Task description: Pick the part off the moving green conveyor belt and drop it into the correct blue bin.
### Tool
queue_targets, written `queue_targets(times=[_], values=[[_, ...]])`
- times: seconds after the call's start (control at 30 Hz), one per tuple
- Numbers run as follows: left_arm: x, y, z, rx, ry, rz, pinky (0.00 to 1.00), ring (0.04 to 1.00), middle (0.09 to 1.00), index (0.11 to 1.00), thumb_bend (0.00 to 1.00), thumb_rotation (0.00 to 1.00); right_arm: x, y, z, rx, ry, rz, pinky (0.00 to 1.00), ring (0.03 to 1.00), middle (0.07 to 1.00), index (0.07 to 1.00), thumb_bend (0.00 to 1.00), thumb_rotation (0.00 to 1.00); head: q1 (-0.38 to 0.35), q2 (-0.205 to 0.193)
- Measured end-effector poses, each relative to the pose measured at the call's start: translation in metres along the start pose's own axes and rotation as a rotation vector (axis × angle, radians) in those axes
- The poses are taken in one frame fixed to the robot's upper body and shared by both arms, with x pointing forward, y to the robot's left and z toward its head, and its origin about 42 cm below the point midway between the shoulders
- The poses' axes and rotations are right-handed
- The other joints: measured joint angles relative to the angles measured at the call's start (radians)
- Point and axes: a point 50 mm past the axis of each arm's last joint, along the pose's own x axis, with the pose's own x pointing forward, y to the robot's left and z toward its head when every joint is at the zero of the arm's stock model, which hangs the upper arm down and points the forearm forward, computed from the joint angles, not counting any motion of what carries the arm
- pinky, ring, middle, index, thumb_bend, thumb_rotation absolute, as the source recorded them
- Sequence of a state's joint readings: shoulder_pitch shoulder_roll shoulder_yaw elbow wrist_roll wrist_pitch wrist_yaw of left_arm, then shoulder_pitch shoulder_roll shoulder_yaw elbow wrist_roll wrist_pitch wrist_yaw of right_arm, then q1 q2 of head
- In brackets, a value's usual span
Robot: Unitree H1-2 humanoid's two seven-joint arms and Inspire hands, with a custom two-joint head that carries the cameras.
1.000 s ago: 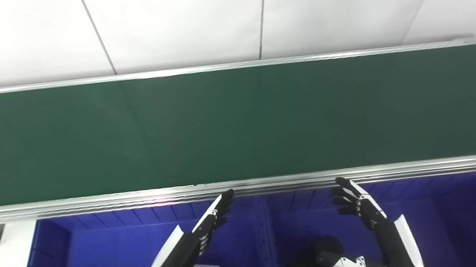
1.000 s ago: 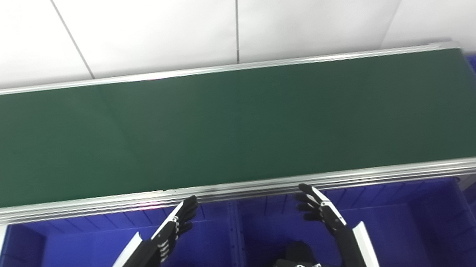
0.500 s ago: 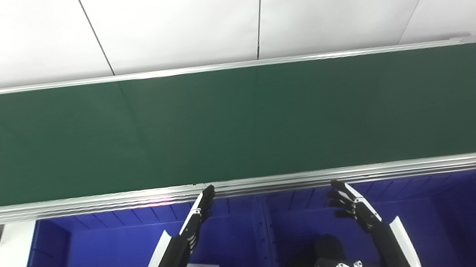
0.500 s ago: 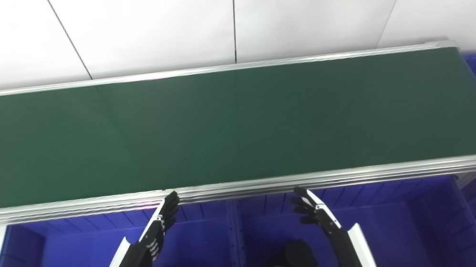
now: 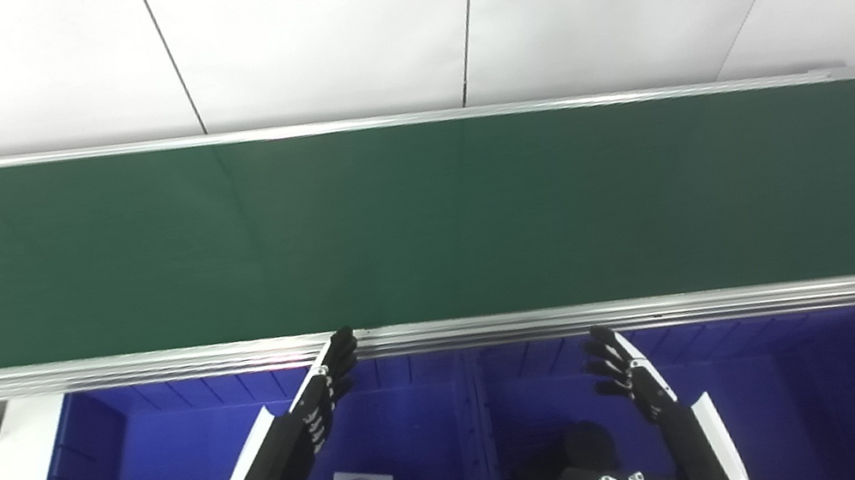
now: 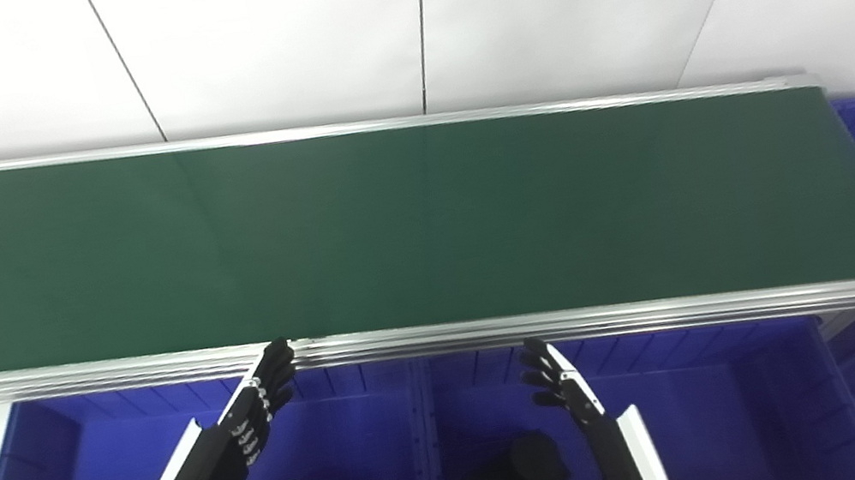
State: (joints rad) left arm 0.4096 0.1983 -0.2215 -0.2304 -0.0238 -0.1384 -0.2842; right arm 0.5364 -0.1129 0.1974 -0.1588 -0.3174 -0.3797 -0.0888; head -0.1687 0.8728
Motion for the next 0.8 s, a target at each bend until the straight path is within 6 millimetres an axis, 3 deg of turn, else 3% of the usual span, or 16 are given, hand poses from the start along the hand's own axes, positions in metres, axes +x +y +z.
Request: queue_targets(times=[0.4, 0.8], values=[[0.007, 0.014, 0.0, 0.025, 0.012, -0.063, 0.9, 0.943, 0.973, 0.956, 0.91, 0.14, 0.001, 0.001, 0.001, 0.014, 0.001, -0.01, 0.76, 0.824, 0.874, 0.92, 0.9, 0.48, 0.008, -0.003], [0.005, -0.007, -0.007, 0.032, -0.037, -0.014, 0.84, 0.87, 0.881, 0.862, 0.87, 0.11, 0.002, 0.0, -0.001, 0.019, 0.006, -0.01, 0.77, 0.831, 0.875, 0.924, 0.88, 0.46, 0.023, -0.011]])
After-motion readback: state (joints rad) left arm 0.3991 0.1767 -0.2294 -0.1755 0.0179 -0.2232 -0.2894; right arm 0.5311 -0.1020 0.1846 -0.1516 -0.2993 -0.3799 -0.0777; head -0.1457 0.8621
